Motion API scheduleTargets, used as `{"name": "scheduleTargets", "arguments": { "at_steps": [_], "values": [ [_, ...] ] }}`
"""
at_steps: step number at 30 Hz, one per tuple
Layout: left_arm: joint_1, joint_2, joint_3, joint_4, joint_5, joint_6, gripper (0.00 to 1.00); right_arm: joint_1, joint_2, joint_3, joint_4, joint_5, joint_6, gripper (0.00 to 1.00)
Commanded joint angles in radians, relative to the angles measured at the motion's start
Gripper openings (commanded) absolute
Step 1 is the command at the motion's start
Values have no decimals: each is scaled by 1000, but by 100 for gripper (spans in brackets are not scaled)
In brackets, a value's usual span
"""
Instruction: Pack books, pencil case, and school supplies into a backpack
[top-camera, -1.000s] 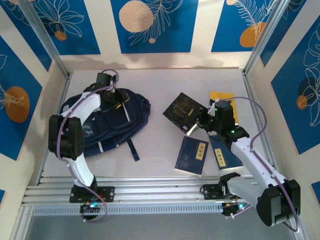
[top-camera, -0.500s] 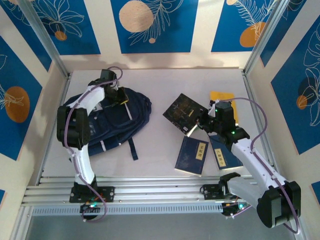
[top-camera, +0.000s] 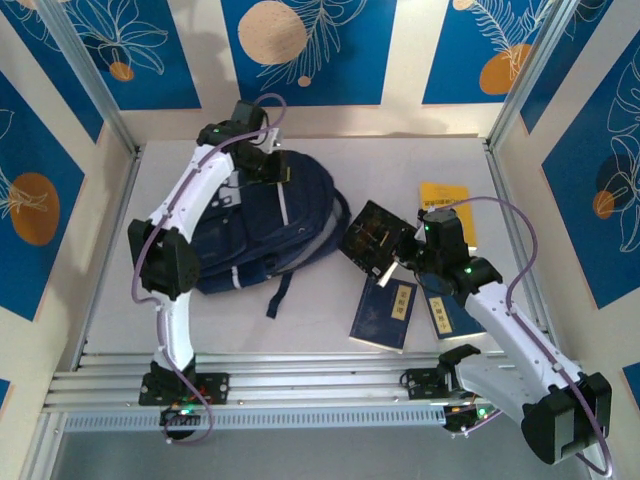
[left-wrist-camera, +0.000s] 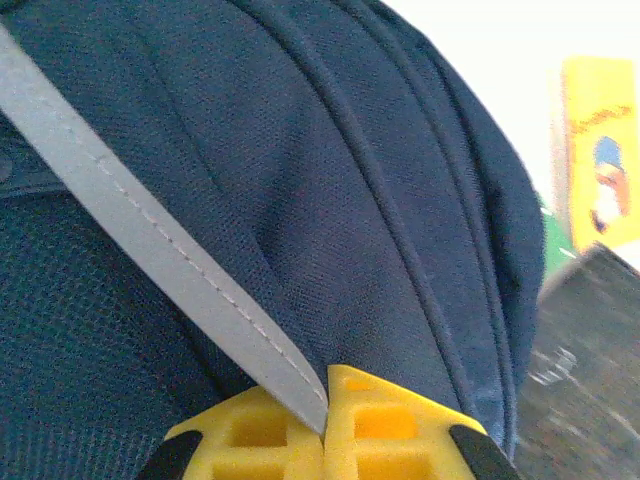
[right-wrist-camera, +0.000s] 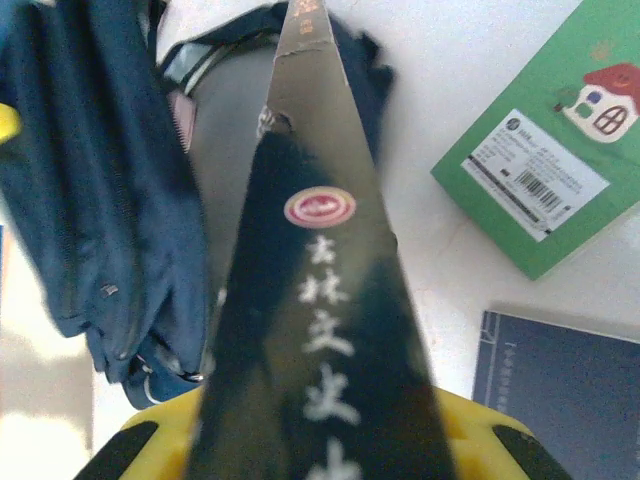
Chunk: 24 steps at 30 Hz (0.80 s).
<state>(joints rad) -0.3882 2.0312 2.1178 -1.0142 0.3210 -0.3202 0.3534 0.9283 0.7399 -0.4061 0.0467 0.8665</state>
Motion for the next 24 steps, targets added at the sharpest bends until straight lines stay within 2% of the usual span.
{"name": "scheduleTargets", "arguments": {
  "at_steps": [1,6,11,14,18,24],
  "values": [
    [-10,-128,11,-75,70,79,0,17,-71,59,-13,29,-96,0],
    [-3,-268,-57,-64,68,135,0,80,-115,113,-102,95,-131,0],
    [19,-319,-42,-75,96,194,0,141,-95,219,-186,71,-141,0],
    [30,-333,-27,-75,107,228,0,167,-72,309,-245,24,-147,0],
    [63,-345,-27,-49,186,228,0,170,-40,398,-294,-66,-154,0],
    [96,-362,-41,-8,297,215,0,147,11,433,-294,-202,-168,0]
  ]
}}
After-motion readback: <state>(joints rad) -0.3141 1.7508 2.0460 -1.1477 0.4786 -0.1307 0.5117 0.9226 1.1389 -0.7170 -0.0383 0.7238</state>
